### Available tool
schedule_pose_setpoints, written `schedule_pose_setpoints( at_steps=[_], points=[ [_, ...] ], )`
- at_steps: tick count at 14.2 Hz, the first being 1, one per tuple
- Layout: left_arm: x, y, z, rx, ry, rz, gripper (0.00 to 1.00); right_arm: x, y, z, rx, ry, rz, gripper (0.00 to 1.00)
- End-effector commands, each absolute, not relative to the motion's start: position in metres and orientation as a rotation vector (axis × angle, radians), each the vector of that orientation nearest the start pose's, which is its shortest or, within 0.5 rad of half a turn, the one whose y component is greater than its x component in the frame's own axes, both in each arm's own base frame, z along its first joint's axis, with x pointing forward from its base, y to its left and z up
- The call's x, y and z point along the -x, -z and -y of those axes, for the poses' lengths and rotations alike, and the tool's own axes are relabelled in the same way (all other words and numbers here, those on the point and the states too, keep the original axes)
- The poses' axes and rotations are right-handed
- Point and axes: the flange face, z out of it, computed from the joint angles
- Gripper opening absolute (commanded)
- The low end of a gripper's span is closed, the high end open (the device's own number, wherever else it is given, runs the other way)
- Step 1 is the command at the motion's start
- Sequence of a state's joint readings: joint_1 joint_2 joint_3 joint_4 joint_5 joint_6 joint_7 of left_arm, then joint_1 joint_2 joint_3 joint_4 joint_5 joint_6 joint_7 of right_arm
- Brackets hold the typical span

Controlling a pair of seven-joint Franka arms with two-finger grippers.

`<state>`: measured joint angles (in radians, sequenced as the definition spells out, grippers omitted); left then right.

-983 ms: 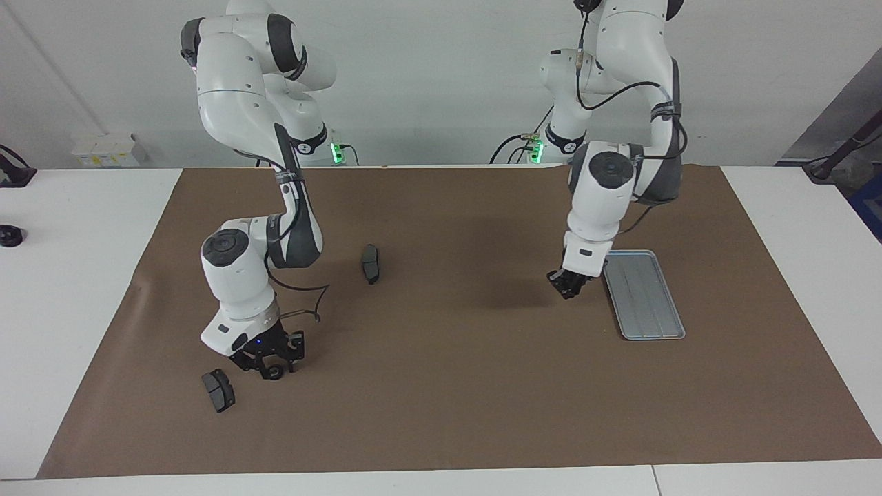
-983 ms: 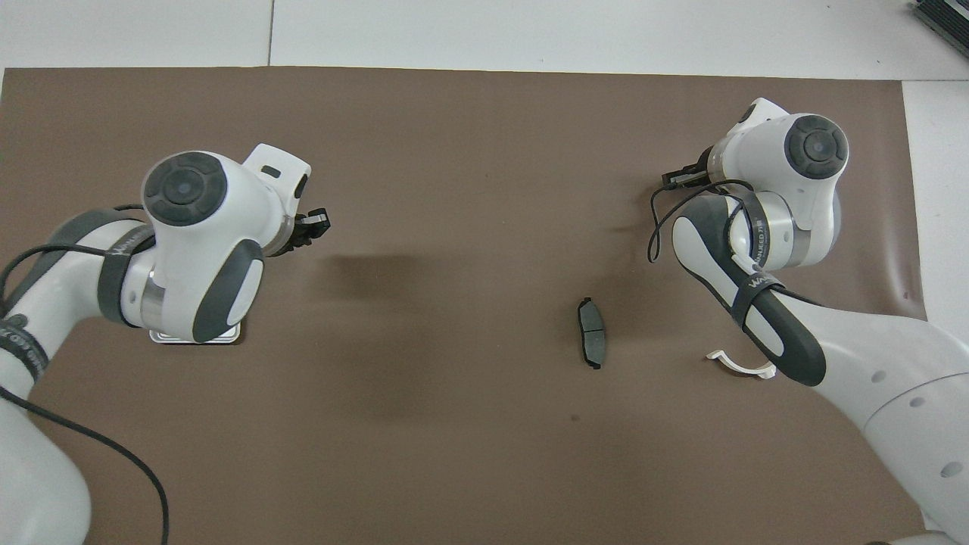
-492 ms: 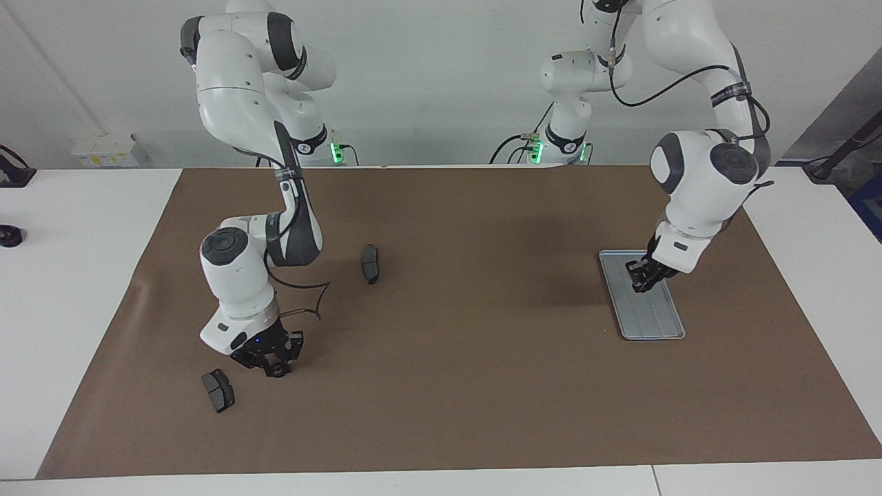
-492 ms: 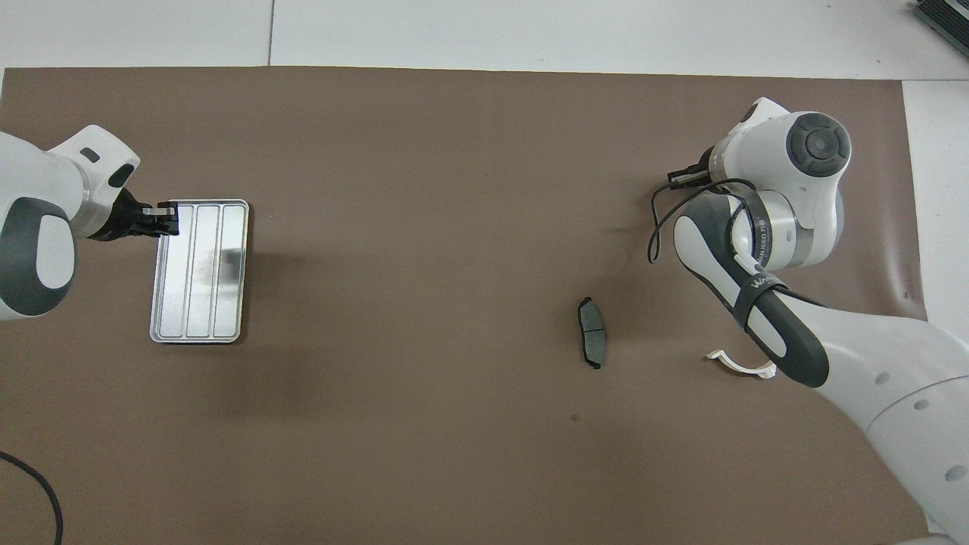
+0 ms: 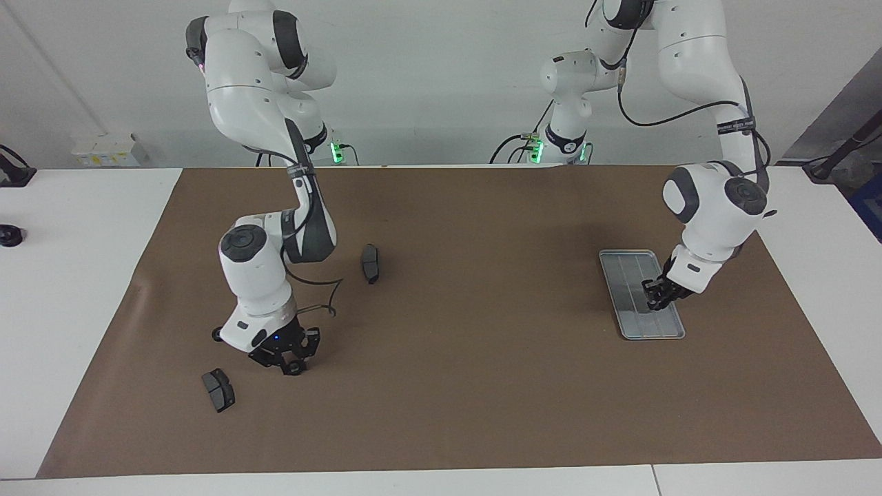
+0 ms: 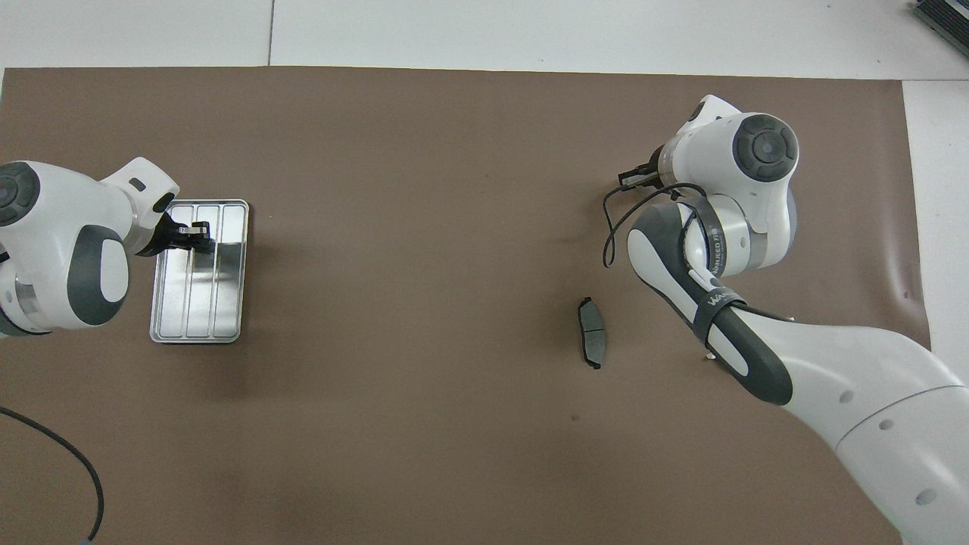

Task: Pick bearing gear from pile to tray
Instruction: 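Grasp the farther black gear with the right gripper and carry it inward, then grasp the gear with the left gripper while the right gripper releases it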

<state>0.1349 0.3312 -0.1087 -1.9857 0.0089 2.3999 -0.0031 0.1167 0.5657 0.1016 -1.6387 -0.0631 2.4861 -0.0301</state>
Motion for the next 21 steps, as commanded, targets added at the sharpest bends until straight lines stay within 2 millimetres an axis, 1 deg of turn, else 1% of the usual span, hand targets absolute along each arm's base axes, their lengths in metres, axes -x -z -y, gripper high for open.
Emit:
schedule_pose_setpoints(
  at_steps=[1, 3, 4, 5, 6, 7, 8, 9, 10, 11, 12, 13, 14, 15, 16, 17, 18, 19, 20, 21],
  points=[
    [-0.613, -0.314, -0.015, 3.171, 0.164, 0.027, 1.0, -0.688, -0.355, -0.195, 2.972, 0.502, 0.362, 0.09],
    [-0.615, -0.33, -0.013, 3.171, 0.159, 0.033, 1.0, -0.676, -0.366, -0.247, 2.921, 0.53, 0.331, 0.09],
    [-0.615, -0.348, -0.01, 3.17, 0.154, 0.029, 1.0, -0.667, -0.369, -0.274, 2.898, 0.542, 0.324, 0.09],
    [-0.615, -0.36, -0.002, 3.17, 0.134, 0.011, 1.0, -0.657, -0.369, -0.299, 2.882, 0.541, 0.331, 0.09],
    [-0.617, -0.376, 0.003, 3.17, 0.124, -0.002, 1.0, -0.641, -0.37, -0.331, 2.87, 0.537, 0.371, 0.09],
    [-0.62, -0.388, 0.003, 3.171, 0.107, -0.003, 1.0, -0.631, -0.371, -0.352, 2.858, 0.544, 0.381, 0.09],
    [-0.621, -0.4, 0.009, 3.172, 0.089, -0.016, 1.0, -0.619, -0.373, -0.376, 2.833, 0.561, 0.39, 0.09],
    [-0.623, -0.415, 0.012, 3.171, 0.079, -0.024, 1.0, -0.608, -0.37, -0.398, 2.817, 0.56, 0.394, 0.1],
    [-0.625, -0.43, 0.017, 3.174, 0.057, -0.021, 1.0, -0.599, -0.364, -0.415, 2.803, 0.565, 0.395, 0.1],
    [-0.628, -0.445, 0.026, 3.175, 0.039, -0.005, 1.0, -0.591, -0.358, -0.428, 2.796, 0.573, 0.403, 0.12],
    [-0.629, -0.46, 0.029, 3.176, 0.019, -0.003, 1.0, -0.584, -0.35, -0.439, 2.799, 0.571, 0.404, 0.15],
    [-0.628, -0.472, 0.031, 3.176, -0.002, -0.011, 1.0, -0.578, -0.343, -0.449, 2.801, 0.565, 0.391, 0.17],
    [-0.623, -0.485, 0.038, 3.176, -0.02, -0.031, 1.0, -0.574, -0.339, -0.459, 2.799, 0.564, 0.381, 0.2],
    [-0.616, -0.493, 0.042, 3.173, -0.029, -0.039, 1.0, -0.569, -0.331, -0.469, 2.802, 0.552, 0.375, 0.27],
    [-0.608, -0.499, 0.047, 3.17, -0.035, -0.053, 1.0, -0.566, -0.325, -0.475, 2.804, 0.545, 0.365, 0.4],
    [-0.606, -0.496, 0.057, 3.168, -0.037, -0.082, 1.0, -0.564, -0.324, -0.478, 2.806, 0.545, 0.362, 0.55],
    [-0.599, -0.487, 0.059, 3.165, -0.054, -0.092, 1.0, -0.563, -0.324, -0.479, 2.809, 0.544, 0.352, 0.62],
    [-0.591, -0.479, 0.061, 3.162, -0.05, -0.087, 1.0, -0.563, -0.326, -0.479, 2.81, 0.546, 0.338, 0.65],
    [-0.59, -0.478, 0.07, 3.16, -0.042, -0.112, 1.0, -0.564, -0.325, -0.479, 2.812, 0.541, 0.326, 0.66],
    [-0.589, -0.479, 0.079, 3.159, -0.038, -0.105, 1.0, -0.568, -0.327, -0.474, 2.818, 0.545, 0.323, 0.65]
  ],
)
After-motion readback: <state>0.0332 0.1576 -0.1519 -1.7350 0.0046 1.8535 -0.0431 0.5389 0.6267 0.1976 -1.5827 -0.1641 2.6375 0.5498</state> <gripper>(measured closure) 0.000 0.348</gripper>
